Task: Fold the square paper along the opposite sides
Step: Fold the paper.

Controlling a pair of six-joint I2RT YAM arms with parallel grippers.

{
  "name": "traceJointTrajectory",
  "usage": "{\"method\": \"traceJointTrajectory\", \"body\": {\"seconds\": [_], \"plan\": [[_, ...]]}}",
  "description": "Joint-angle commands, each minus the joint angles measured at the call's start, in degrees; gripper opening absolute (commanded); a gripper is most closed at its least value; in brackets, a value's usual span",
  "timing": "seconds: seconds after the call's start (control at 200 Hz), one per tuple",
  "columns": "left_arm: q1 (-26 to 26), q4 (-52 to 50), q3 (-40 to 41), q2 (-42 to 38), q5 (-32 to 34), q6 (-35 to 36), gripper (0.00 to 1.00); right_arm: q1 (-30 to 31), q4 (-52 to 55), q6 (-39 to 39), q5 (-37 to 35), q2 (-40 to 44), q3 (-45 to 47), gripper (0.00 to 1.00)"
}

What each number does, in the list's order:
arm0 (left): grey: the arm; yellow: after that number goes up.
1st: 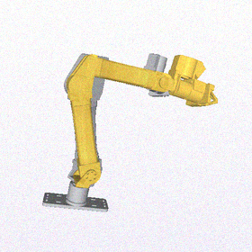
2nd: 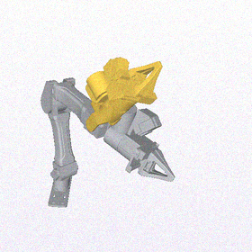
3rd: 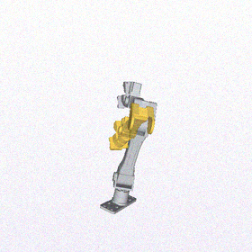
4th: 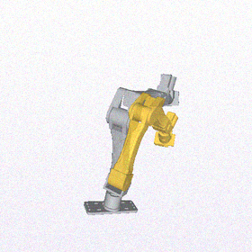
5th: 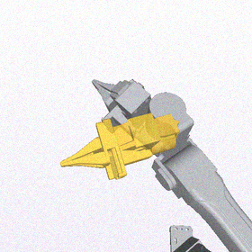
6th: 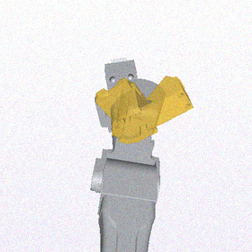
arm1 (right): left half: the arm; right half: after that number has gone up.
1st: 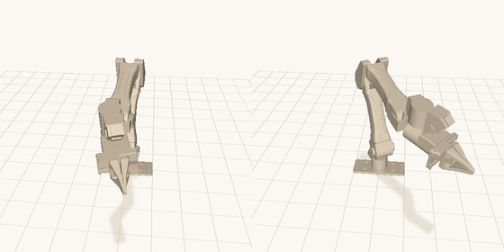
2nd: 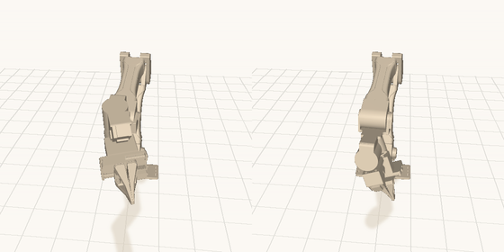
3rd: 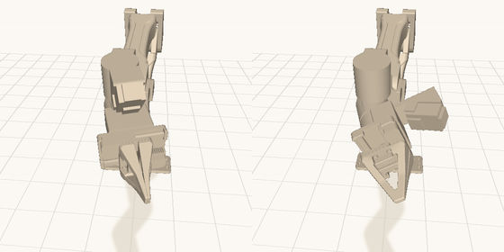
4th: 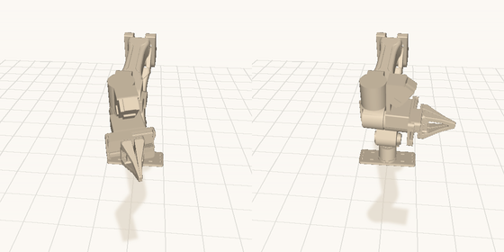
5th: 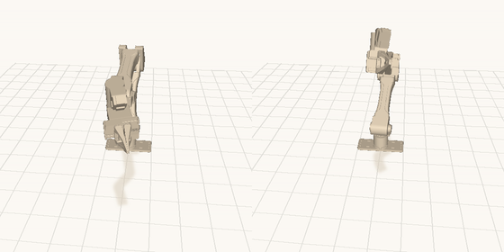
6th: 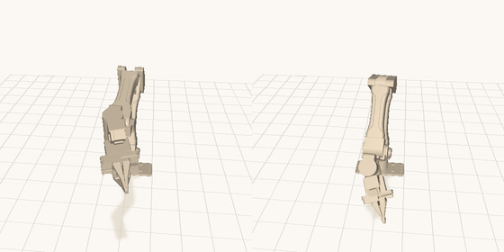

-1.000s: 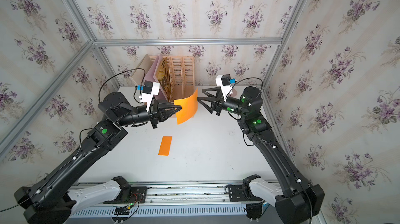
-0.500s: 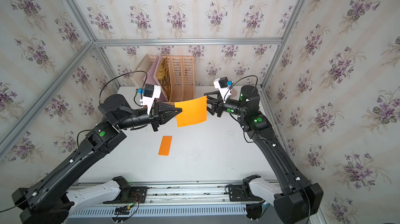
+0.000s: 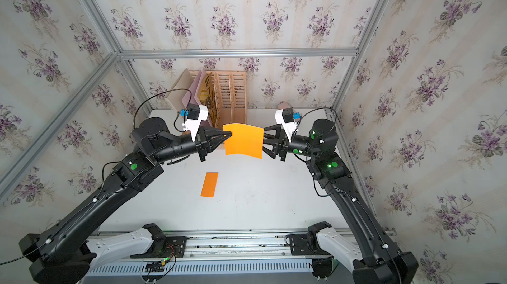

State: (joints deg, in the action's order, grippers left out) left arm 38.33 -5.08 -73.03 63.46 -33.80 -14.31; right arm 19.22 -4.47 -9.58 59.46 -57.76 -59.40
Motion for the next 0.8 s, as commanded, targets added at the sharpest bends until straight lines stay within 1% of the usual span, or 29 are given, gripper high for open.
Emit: {"method": "traceJointTrajectory", "body": {"seconds": [0.0, 0.16, 0.36, 0.794], "plan": [[-0.01, -0.11, -0.7, 0.0, 1.01, 1.46, 0.0, 0.11, -3.39, -2.64, 2.03, 0.04, 0.18, 0.56], [-0.01, -0.4, -0.77, 0.43, 1.46, 1.83, 0.0, 0.17, -5.55, -4.94, 3.5, 0.51, 0.88, 0.56], [-0.01, -0.72, -1.11, 0.96, 1.91, 2.26, 0.0, 0.85, -6.31, -6.06, 4.77, 0.74, 0.94, 0.55], [-0.01, -1.41, -1.44, 1.14, 2.61, 2.55, 0.0, 6.01, -2.83, -3.04, 4.19, -2.7, -1.71, 0.54]]}}
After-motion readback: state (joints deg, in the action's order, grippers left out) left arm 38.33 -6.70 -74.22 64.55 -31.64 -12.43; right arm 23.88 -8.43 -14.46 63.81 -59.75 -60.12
